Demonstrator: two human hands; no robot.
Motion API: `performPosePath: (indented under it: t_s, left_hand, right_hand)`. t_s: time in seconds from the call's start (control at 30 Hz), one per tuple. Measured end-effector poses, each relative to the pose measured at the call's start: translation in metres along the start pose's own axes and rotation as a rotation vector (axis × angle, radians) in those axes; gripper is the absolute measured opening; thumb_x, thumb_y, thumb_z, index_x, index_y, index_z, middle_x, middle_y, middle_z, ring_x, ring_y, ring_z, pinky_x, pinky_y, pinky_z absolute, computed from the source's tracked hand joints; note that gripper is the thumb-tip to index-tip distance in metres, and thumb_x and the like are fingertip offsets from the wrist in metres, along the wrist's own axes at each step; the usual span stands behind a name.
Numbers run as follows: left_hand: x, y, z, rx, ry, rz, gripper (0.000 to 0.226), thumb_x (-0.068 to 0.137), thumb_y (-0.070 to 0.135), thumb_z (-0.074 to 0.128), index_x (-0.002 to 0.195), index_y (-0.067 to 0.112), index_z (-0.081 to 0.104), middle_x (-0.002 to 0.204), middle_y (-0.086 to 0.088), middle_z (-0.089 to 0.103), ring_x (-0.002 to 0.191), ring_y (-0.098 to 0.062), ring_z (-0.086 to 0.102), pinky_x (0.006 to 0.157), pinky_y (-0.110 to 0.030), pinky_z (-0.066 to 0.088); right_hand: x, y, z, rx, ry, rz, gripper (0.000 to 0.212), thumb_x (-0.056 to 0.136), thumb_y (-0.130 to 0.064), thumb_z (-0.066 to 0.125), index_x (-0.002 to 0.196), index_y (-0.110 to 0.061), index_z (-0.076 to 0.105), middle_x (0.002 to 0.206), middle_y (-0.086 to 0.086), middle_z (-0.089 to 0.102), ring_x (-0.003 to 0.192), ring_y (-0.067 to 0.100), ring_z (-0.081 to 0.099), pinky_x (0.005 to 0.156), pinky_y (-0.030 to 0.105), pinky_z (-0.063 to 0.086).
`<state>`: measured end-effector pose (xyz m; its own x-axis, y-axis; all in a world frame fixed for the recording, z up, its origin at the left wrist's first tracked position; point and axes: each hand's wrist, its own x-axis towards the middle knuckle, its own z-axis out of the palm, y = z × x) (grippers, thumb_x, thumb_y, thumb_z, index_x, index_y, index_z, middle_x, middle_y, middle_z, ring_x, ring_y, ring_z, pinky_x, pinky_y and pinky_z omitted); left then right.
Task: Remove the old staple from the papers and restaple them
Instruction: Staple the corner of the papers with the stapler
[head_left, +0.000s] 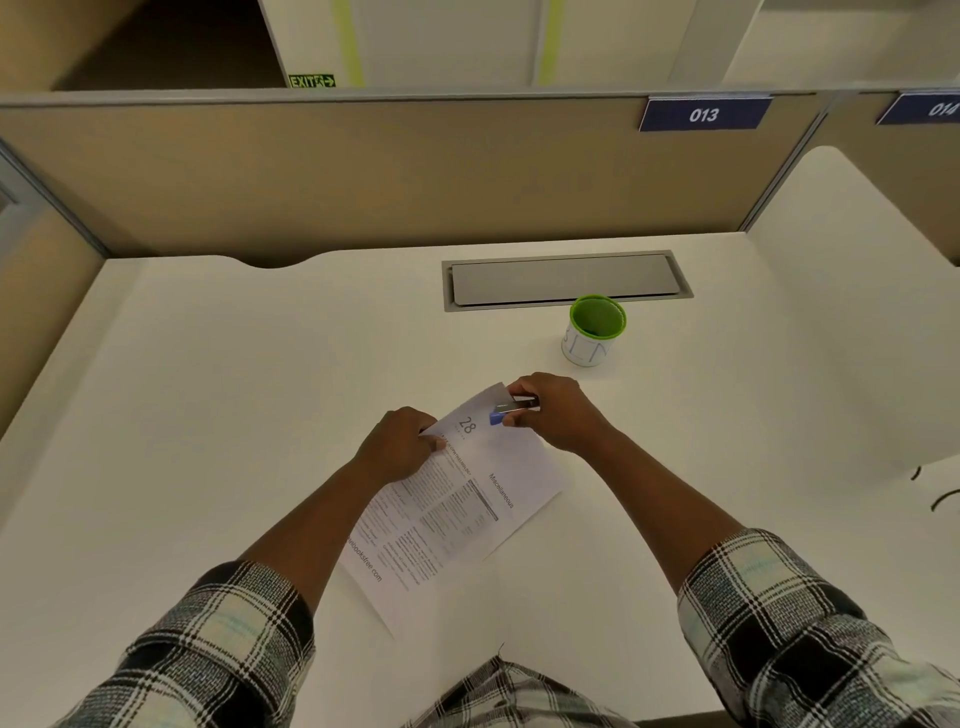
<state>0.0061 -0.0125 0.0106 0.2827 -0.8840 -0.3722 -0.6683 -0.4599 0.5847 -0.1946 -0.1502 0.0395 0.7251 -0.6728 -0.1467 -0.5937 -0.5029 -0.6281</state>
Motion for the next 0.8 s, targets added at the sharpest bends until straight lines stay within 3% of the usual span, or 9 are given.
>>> performPosePath:
  t_s: [0.13, 0.23, 0.4, 0.57, 0.7, 0.8]
  left_hand:
    - [0.003, -0.004, -0.003, -0.042, 0.039, -0.010, 0.036, 0.090, 0.026, 0.064, 0.056, 0.020, 0.054, 0.059, 0.005, 0.059, 0.051, -0.011, 0.055, 0.050, -0.022, 0.038]
    - [0.002, -0.009, -0.007, -0.103, 0.082, -0.023, 0.038, 0.090, 0.025, 0.065, 0.056, 0.020, 0.050, 0.059, 0.004, 0.057, 0.050, -0.011, 0.052, 0.049, -0.022, 0.036]
    - [0.000, -0.016, -0.009, -0.174, 0.134, -0.039, 0.028, 0.091, 0.023, 0.063, 0.064, 0.021, 0.060, 0.065, 0.007, 0.062, 0.056, -0.010, 0.058, 0.050, -0.018, 0.038]
    - [-0.001, -0.029, -0.007, -0.374, 0.246, -0.163, 0.014, 0.091, 0.023, 0.065, 0.088, 0.012, 0.071, 0.082, 0.003, 0.070, 0.071, -0.013, 0.066, 0.058, -0.023, 0.049]
    - [-0.003, -0.034, -0.003, -0.529, 0.329, -0.237, 0.013, 0.091, 0.021, 0.065, 0.089, 0.011, 0.072, 0.085, 0.001, 0.071, 0.074, -0.016, 0.067, 0.063, -0.027, 0.053]
    - [-0.004, -0.034, 0.002, -0.644, 0.376, -0.270, 0.009, 0.092, 0.020, 0.064, 0.094, 0.017, 0.072, 0.084, 0.008, 0.070, 0.075, -0.008, 0.066, 0.060, -0.022, 0.049]
  right_hand:
    - [0.002, 0.012, 0.002, -0.044, 0.046, 0.075, 0.029, 0.085, -0.038, 0.070, 0.108, -0.021, 0.067, 0.104, -0.002, 0.069, 0.095, 0.020, 0.060, 0.089, 0.043, 0.043]
    - [0.000, 0.023, 0.004, 0.021, 0.107, 0.157, 0.026, 0.084, -0.033, 0.070, 0.105, -0.018, 0.067, 0.098, 0.001, 0.070, 0.090, 0.022, 0.061, 0.082, 0.039, 0.045]
    - [-0.005, 0.045, 0.012, 0.035, 0.208, 0.300, 0.020, 0.085, -0.031, 0.066, 0.092, -0.013, 0.063, 0.085, 0.003, 0.067, 0.079, 0.022, 0.059, 0.066, 0.030, 0.039]
    - [-0.009, 0.061, 0.025, -0.011, 0.268, 0.487, 0.024, 0.082, -0.033, 0.064, 0.087, -0.009, 0.063, 0.081, 0.006, 0.067, 0.077, 0.026, 0.062, 0.063, 0.031, 0.044]
    - [-0.010, 0.066, 0.036, -0.061, 0.300, 0.535, 0.032, 0.083, -0.038, 0.066, 0.087, -0.006, 0.062, 0.081, 0.009, 0.066, 0.074, 0.028, 0.061, 0.062, 0.028, 0.039]
    - [-0.009, 0.064, 0.044, -0.100, 0.326, 0.553, 0.039, 0.088, -0.043, 0.061, 0.090, -0.004, 0.060, 0.087, 0.012, 0.066, 0.084, 0.032, 0.063, 0.067, 0.029, 0.039]
